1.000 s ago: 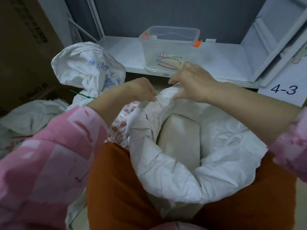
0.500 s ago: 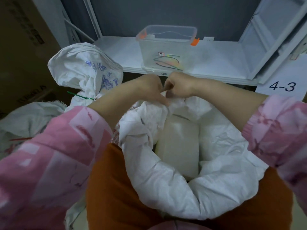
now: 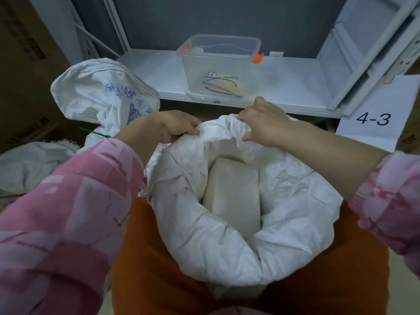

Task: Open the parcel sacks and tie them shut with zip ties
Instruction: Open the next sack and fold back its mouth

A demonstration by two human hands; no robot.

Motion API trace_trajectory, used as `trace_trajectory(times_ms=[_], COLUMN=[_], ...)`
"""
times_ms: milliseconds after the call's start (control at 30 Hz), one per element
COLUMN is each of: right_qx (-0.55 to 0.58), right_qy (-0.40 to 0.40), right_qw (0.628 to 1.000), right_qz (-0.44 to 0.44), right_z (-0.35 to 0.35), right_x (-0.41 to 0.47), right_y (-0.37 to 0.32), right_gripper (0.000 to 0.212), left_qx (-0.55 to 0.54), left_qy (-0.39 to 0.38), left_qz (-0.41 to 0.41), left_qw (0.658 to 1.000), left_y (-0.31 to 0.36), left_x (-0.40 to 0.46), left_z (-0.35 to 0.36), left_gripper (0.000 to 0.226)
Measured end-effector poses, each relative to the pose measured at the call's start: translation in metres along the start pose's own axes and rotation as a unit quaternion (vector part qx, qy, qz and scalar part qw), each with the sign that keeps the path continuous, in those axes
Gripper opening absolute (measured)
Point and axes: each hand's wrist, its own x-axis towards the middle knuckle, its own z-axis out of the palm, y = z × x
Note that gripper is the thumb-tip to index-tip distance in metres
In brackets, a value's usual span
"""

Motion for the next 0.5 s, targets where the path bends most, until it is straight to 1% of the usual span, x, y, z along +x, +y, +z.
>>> trace_trajectory(times_ms=[67, 133, 167, 233, 300, 333, 367, 400, 433, 467, 500], right_qx=[0.012, 0.047, 0.065, 0.096, 0.133, 0.157, 0.183, 0.204, 0.214, 0.217, 0.219], right_qy=[-0.004, -0.019, -0.031, -0.058, -0.097, -0.119, -0.143, -0.169, -0.193, -0.208, -0.213], right_qw=[1.0, 0.998, 0.997, 0.993, 0.985, 0.98, 0.971, 0.963, 0.956, 0.952, 0.95], right_qz=[0.005, 0.022, 0.03, 0.036, 0.042, 0.042, 0.045, 0.052, 0.058, 0.062, 0.065], right_z=[0.005, 0.008, 0.011, 0.014, 0.007, 0.0, -0.007, -0.015, -0.021, -0.024, -0.024], right_x=[0.006, 0.013, 0.018, 0.029, 0.036, 0.039, 0.04, 0.041, 0.042, 0.043, 0.046], right_y=[-0.003, -0.005, -0.005, -0.003, 0.003, 0.006, 0.009, 0.011, 0.011, 0.01, 0.009], right_gripper=[0.019, 0.015, 0.012, 0.017, 0.016, 0.013, 0.011, 0.011, 0.014, 0.018, 0.022], left_qx=[-0.052, -0.076, -0.079, -0.08, -0.048, 0.007, 0.102, 0.227, 0.348, 0.428, 0.45], left_qy=[-0.018, -0.035, -0.042, -0.04, -0.028, -0.019, -0.011, 0.004, 0.033, 0.077, 0.125], left_qz=[0.007, 0.007, 0.006, 0.003, -0.011, -0.019, -0.035, -0.057, -0.067, -0.057, -0.039], left_qw=[0.998, 0.996, 0.996, 0.996, 0.998, 1.0, 0.994, 0.972, 0.935, 0.899, 0.883], left_y=[-0.006, -0.011, -0.014, -0.017, -0.016, -0.015, -0.013, -0.009, -0.004, 0.002, 0.009], left_x=[0.006, 0.01, 0.012, 0.013, 0.009, 0.008, 0.009, 0.008, 0.008, 0.007, 0.006], left_z=[-0.001, -0.004, -0.005, -0.01, -0.017, -0.02, -0.023, -0.024, -0.024, -0.021, -0.018], left_gripper=[0.024, 0.028, 0.029, 0.03, 0.027, 0.024, 0.023, 0.024, 0.026, 0.027, 0.028])
